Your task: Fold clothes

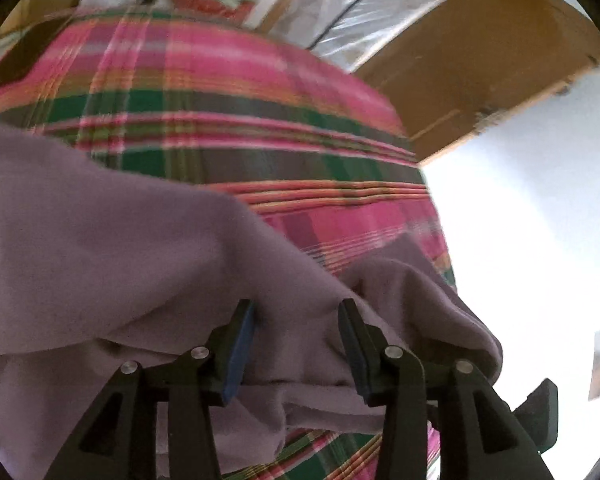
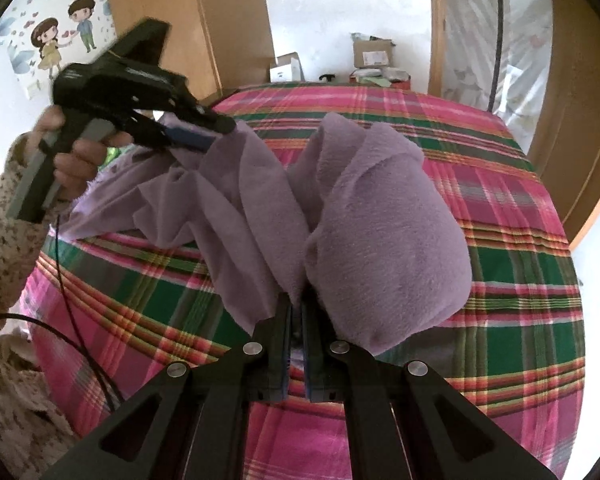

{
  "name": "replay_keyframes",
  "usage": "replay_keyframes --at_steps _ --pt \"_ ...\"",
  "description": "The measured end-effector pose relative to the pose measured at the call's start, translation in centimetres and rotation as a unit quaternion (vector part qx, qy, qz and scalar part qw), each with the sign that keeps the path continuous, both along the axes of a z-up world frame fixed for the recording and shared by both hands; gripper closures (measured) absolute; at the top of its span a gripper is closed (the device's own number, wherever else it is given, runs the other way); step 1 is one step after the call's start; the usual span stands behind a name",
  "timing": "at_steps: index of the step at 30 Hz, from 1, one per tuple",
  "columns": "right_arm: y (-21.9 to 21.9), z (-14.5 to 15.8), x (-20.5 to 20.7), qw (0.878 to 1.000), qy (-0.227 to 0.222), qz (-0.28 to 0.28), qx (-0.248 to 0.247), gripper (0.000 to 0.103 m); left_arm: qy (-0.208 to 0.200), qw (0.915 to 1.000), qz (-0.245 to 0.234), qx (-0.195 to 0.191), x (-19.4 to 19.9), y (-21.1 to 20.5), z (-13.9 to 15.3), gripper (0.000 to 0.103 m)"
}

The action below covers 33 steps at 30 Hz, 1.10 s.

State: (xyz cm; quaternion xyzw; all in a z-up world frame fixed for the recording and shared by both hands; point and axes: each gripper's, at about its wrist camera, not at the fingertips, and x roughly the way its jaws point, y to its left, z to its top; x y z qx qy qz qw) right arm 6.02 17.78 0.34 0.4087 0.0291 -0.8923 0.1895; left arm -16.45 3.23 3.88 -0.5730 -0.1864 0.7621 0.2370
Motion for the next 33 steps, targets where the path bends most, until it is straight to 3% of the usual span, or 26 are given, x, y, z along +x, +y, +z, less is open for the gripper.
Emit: replay_keyframes --at_steps 8,12,16,24,33 --pt "-0.2 -0.1 0.1 1.000 0.003 0.003 0.006 0.098 -0.058 0.9981 0.012 0.018 -1.6 0.4 -1.9 0.059" --pt "0.0 -0.1 0.1 1.000 0.004 0.001 0.004 0.098 -0.065 0.9975 0.016 0.019 -1.8 0.0 -2.4 0.062" --pt "0.3 0.0 -0.2 1.000 0.005 -0.003 0.000 0.098 -0.040 0.9991 0.009 -0.007 -1.5 0.2 -2.0 0.098" --pt "0.8 1.3 -1.3 0.999 0.019 -0.022 -0.015 0.098 0.025 0.9987 0.029 0.033 -0.7 -1.1 2.0 0.099" --pt "1.4 4.2 -3.4 0.997 0.057 -0.036 -0.031 0.098 0.102 0.9912 0.047 0.070 0.0 -2.6 6.8 0.099"
